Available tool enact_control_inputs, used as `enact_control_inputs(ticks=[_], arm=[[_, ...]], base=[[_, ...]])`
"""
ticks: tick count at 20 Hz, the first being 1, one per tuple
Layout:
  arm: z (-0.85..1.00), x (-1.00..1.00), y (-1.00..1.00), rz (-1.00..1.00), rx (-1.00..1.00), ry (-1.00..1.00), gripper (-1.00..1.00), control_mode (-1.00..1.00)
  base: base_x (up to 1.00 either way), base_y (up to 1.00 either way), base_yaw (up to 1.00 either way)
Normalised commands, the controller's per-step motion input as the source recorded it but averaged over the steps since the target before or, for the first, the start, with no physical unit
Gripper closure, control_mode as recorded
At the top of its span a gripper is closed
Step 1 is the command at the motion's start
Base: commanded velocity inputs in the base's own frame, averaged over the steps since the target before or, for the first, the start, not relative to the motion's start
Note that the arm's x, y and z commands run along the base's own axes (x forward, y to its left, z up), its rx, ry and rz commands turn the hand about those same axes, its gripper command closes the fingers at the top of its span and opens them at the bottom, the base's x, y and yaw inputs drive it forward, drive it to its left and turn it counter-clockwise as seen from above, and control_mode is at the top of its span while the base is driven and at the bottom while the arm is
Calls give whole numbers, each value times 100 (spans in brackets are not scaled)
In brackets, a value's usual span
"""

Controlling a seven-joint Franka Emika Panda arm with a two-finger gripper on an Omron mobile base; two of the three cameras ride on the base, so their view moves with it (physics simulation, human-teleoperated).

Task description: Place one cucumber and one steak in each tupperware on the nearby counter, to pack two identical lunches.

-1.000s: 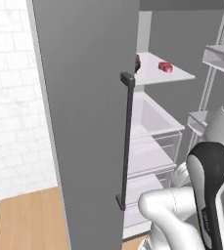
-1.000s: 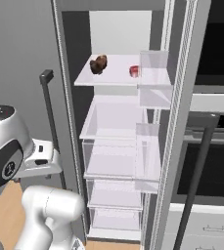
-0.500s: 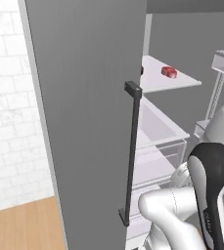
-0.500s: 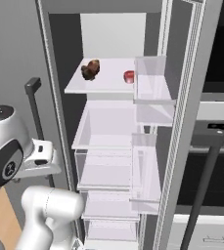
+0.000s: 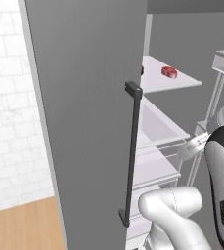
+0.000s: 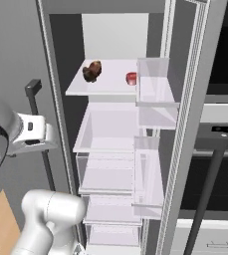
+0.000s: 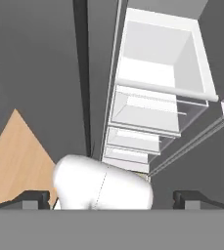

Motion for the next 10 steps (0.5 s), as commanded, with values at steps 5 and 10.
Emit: enact_control_inputs(ticks=[5, 10], arm=[[43, 24, -8, -16, 0, -20, -100, -100], [17, 47, -25, -10, 2, -15, -100, -100]], base=[[0, 0, 0], [0, 0, 0]])
